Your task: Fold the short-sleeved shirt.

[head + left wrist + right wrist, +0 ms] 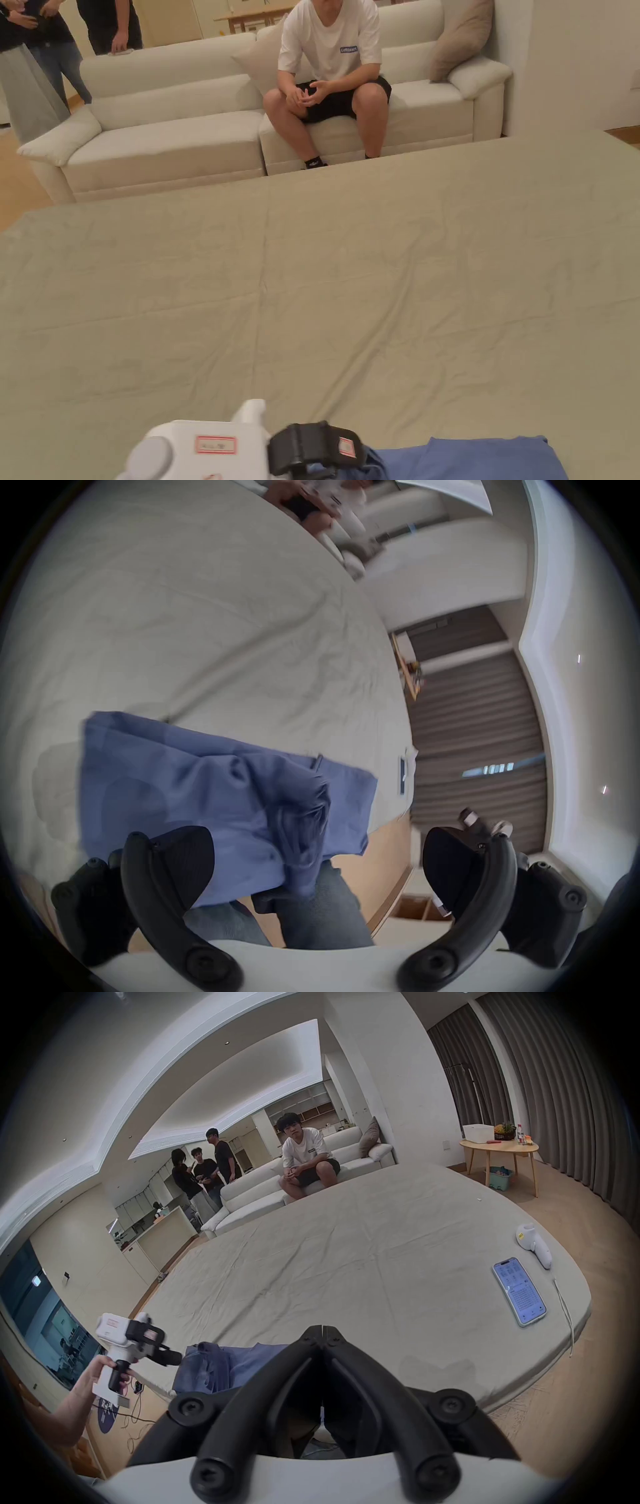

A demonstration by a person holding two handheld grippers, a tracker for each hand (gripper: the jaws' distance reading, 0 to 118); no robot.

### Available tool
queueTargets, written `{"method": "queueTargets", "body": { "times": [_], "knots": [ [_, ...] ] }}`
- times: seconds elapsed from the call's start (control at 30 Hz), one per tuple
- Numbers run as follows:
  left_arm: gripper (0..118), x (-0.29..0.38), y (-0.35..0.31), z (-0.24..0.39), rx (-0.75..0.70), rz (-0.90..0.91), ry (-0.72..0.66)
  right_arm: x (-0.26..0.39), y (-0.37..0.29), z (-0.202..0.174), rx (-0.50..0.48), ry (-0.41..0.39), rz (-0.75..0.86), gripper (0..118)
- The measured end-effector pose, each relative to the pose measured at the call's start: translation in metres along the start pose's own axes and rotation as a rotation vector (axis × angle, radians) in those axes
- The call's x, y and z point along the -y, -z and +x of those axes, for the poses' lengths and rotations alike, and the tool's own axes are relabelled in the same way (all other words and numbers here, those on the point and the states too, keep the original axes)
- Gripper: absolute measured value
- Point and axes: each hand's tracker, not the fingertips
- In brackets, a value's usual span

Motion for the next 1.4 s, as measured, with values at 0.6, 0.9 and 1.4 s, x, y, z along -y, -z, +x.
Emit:
{"method": "queueTargets", "body": {
  "times": [0.6, 0.9, 1.4],
  "knots": [
    [0, 0.021, 0.125, -0.007, -0.079, -0.128, 0.095, 0.031, 0.011, 0.037, 0.029, 0.106, -0.069, 0],
    [0, 0.025, 0.146, 0.023, 0.073, -0.22, 0.097, 0.034, 0.005, 0.043, 0.056, 0.132, -0.073, 0],
    [1, 0.001, -0.078, -0.083, -0.075, 0.092, -0.048, 0.029, 0.037, 0.007, -0.031, 0.077, -0.106, 0]
  ]
}}
